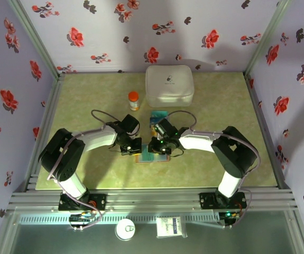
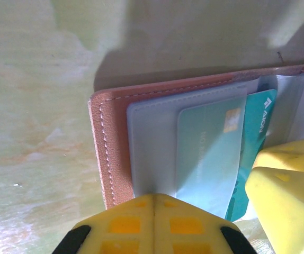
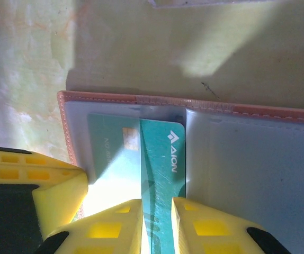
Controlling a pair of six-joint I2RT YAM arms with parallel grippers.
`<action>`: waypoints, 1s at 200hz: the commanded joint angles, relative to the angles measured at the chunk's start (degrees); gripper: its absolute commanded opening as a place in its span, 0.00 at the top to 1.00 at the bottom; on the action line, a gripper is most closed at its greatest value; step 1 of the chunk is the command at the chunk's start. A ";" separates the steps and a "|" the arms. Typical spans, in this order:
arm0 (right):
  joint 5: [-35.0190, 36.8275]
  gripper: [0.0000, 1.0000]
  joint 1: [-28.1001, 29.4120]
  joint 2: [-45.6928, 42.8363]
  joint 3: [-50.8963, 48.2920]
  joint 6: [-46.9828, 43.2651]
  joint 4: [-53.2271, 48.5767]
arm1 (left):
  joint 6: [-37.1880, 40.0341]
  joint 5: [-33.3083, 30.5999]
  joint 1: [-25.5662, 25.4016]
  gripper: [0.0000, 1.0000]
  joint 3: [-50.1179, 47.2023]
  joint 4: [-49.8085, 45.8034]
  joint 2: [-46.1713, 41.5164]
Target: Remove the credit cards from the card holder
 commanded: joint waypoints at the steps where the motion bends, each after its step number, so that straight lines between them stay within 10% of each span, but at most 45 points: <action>1: 0.22 0.77 0.15 -2.63 -0.29 -0.65 -0.65 | 1.33 -1.08 -0.31 1.00 1.67 -3.34 -0.90; 200: -2.36 0.72 -1.92 -0.72 -3.30 1.19 3.19 | 0.96 -3.13 -2.24 1.00 1.28 -3.33 3.68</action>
